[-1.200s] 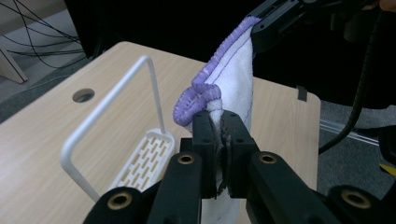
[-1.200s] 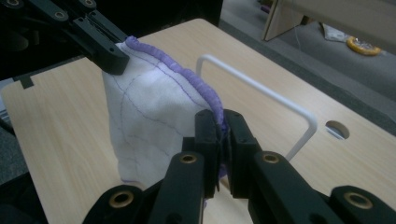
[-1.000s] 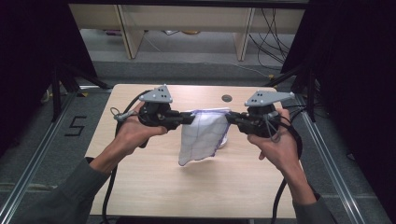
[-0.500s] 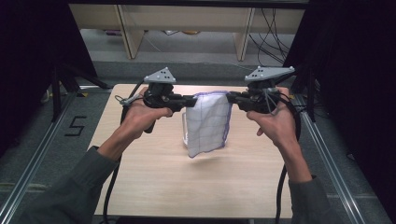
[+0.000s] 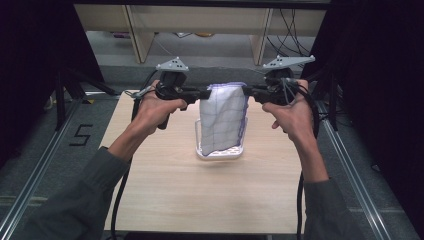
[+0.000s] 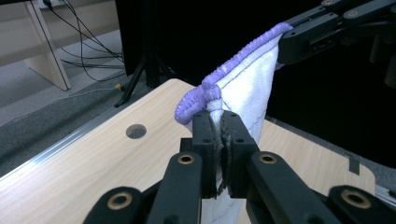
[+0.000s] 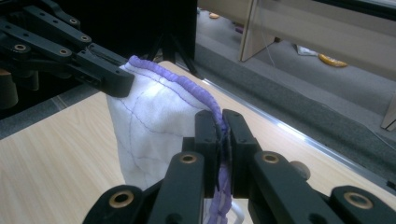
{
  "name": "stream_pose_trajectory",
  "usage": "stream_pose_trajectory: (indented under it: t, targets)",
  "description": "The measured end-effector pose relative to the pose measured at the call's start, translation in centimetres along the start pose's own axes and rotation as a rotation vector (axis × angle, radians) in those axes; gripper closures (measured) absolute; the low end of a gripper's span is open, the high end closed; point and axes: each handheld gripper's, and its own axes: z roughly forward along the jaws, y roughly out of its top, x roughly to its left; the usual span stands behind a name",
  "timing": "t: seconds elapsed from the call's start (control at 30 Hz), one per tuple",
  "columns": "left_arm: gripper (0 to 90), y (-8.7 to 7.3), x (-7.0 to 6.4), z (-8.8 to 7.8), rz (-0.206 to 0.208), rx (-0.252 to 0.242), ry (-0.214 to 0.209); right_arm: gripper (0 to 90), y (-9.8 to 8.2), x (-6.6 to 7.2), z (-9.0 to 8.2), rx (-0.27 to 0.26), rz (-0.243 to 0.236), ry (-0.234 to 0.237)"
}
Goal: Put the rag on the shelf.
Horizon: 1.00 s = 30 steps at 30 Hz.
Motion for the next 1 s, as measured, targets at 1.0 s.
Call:
stream_pose_trajectory:
  t: [1.0]
  targets:
    - [84.5, -1.1, 5.3, 4.4, -0.136, 0.037, 0.06, 85.3, 0.4, -4.4, 6.9, 0.079, 0.145, -0.01]
